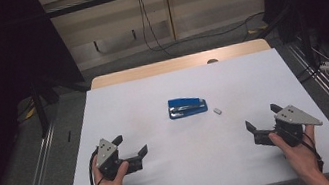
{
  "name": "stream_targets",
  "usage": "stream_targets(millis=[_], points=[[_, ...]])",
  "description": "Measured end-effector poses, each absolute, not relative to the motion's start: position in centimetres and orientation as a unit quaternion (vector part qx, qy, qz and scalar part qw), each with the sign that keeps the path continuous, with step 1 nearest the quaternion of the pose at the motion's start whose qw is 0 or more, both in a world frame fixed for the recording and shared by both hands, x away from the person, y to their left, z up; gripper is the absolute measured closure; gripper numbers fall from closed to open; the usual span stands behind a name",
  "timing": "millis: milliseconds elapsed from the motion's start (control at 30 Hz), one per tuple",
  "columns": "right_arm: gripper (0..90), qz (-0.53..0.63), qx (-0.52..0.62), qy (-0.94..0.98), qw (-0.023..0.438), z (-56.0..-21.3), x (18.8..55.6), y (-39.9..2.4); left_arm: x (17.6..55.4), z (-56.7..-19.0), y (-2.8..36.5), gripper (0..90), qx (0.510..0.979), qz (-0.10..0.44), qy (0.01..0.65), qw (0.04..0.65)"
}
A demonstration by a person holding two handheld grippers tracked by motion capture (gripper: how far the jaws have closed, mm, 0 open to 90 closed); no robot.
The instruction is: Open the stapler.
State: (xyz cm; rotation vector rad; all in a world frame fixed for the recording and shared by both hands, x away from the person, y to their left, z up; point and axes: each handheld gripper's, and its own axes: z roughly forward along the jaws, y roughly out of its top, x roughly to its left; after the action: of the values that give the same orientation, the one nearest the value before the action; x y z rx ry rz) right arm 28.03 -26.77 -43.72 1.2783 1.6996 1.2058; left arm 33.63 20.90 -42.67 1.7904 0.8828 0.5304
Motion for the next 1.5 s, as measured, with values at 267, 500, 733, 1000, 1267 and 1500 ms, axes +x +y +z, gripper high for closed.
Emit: stream_targets(millis=[267,500,733,1000,1267,1500], points=[[1.7,0.465,0.489,0.657,0.335,-43.9,28.4,-26.6,33.7,-42.7,20.3,3.7,0.748,0.220,0.364,0.510],[0.9,0.473,0.492,0.658,0.320,-44.1,28.7,-26.6,34.2,-43.1,20.1,4.2,0.755,0.209,0.378,0.493],[1.8,0.470,0.492,0.657,0.324,-44.0,28.6,-26.5,34.2,-43.2,19.9,5.2,0.763,0.197,0.368,0.494],[3.2,0.493,0.478,0.656,0.313,-43.9,28.8,-25.8,33.8,-42.8,19.9,7.3,0.766,0.190,0.355,0.502],[2.4,0.491,0.470,0.665,0.309,-43.9,29.5,-25.1,34.4,-43.0,19.9,9.4,0.763,0.164,0.361,0.510],[1.1,0.499,0.444,0.677,0.308,-43.6,29.9,-23.7,34.7,-42.8,19.4,10.1,0.767,0.172,0.350,0.510]])
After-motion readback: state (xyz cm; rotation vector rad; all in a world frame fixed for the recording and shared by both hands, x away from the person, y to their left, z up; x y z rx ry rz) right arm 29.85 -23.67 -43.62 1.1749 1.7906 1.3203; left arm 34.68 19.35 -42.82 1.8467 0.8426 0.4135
